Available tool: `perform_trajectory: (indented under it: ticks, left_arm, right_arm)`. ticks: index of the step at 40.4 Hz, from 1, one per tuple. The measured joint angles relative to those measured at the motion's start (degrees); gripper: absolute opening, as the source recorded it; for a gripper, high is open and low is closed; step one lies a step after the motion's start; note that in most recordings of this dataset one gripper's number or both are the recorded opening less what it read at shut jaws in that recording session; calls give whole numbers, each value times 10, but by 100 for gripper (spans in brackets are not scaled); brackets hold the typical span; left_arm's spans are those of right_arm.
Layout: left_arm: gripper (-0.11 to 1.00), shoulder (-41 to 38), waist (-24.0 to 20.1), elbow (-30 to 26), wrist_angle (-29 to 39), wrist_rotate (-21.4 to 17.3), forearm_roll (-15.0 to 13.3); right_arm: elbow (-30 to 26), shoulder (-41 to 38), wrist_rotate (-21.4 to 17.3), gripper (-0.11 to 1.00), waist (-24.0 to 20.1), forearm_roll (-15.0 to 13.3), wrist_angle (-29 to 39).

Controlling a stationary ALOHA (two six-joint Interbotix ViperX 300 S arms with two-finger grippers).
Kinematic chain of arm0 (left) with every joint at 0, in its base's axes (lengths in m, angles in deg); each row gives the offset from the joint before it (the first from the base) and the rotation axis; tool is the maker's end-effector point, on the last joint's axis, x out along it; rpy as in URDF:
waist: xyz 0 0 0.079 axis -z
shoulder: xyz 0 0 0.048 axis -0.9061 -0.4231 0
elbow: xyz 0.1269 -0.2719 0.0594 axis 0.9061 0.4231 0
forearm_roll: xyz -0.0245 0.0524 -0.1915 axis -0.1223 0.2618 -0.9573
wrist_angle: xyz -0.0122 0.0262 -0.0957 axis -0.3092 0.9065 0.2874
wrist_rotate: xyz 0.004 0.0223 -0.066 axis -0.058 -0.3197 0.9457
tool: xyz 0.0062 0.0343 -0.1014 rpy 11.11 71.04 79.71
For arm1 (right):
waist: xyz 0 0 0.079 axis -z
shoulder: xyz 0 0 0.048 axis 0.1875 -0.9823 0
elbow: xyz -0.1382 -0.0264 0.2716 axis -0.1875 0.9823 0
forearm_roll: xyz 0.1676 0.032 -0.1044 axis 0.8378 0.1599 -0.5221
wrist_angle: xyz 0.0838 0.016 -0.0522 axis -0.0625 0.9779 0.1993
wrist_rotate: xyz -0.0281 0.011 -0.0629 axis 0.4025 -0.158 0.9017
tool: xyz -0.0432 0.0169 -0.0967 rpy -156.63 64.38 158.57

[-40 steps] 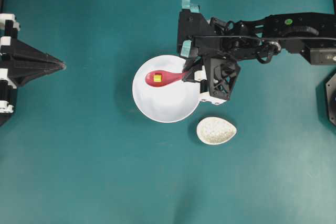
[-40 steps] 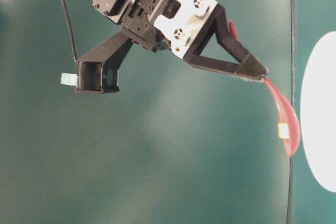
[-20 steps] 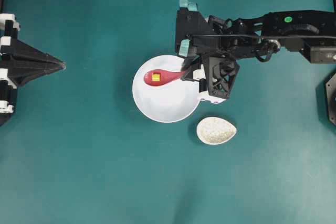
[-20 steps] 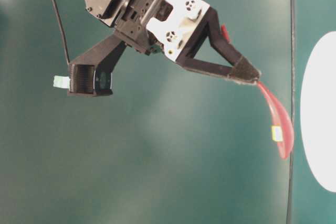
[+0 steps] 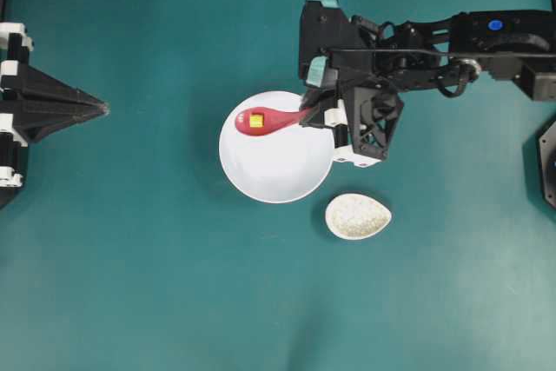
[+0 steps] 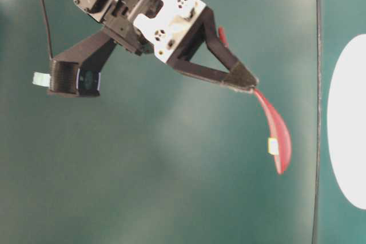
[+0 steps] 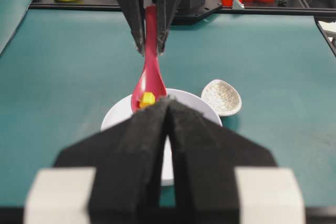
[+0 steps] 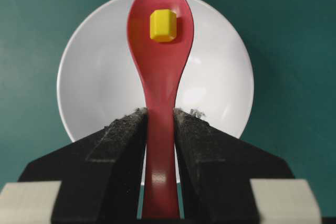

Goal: Scoop the yellow hexagonal prism block from the bowl with a spoon using the right arm.

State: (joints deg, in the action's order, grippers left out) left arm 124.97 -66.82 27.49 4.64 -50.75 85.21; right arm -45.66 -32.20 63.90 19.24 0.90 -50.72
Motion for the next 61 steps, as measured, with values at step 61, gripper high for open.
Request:
perform_trajectory:
  ticks: [61]
  left_arm:
    - [0, 9, 0, -2, 14, -2, 0]
  right_arm:
    - [0, 63, -2, 25, 0, -9, 33]
